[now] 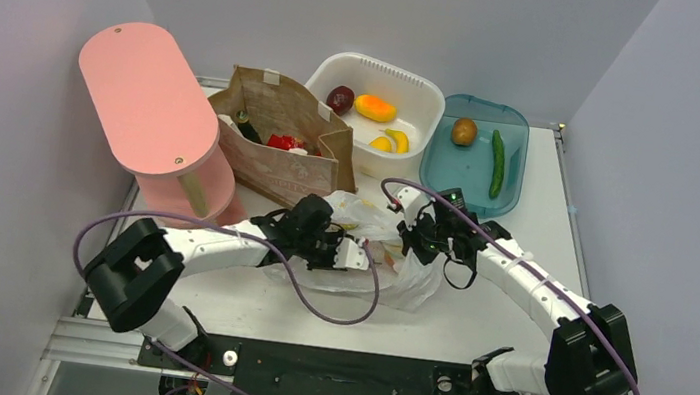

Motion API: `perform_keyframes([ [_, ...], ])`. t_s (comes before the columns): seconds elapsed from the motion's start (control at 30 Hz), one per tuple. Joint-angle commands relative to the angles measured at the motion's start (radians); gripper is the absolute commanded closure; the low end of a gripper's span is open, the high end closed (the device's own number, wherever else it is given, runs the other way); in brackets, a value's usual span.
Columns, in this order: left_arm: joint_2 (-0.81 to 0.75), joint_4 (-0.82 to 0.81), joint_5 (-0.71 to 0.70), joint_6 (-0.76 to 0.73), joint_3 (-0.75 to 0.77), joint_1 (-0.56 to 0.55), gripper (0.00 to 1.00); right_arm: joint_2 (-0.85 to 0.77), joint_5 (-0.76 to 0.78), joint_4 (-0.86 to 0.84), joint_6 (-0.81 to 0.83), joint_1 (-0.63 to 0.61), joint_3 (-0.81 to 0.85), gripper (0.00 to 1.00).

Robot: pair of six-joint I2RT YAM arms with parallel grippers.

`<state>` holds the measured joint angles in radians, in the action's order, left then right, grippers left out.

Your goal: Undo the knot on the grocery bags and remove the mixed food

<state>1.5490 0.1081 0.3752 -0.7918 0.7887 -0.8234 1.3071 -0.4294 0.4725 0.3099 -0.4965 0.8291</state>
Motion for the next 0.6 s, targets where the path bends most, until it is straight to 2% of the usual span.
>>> perform_keyframes([
  [0.0,-0.176,-0.106,0.123,0.091,-0.05,0.081,1.0,-0.008,0.032,0.021,0.047,0.007,0.026,1.0],
  [0.13,-0.301,-0.175,0.287,0.107,-0.123,0.138,1.0,-0.01,0.033,0.022,0.041,0.008,0.025,1.0],
  [0.3,-0.349,-0.187,0.461,0.172,-0.095,0.137,1.0,0.017,-0.002,0.012,0.008,0.002,0.061,1.0],
  [0.57,-0.35,-0.375,0.486,0.515,0.042,0.113,1.0,0.023,-0.028,0.02,-0.019,0.019,0.079,1.0],
])
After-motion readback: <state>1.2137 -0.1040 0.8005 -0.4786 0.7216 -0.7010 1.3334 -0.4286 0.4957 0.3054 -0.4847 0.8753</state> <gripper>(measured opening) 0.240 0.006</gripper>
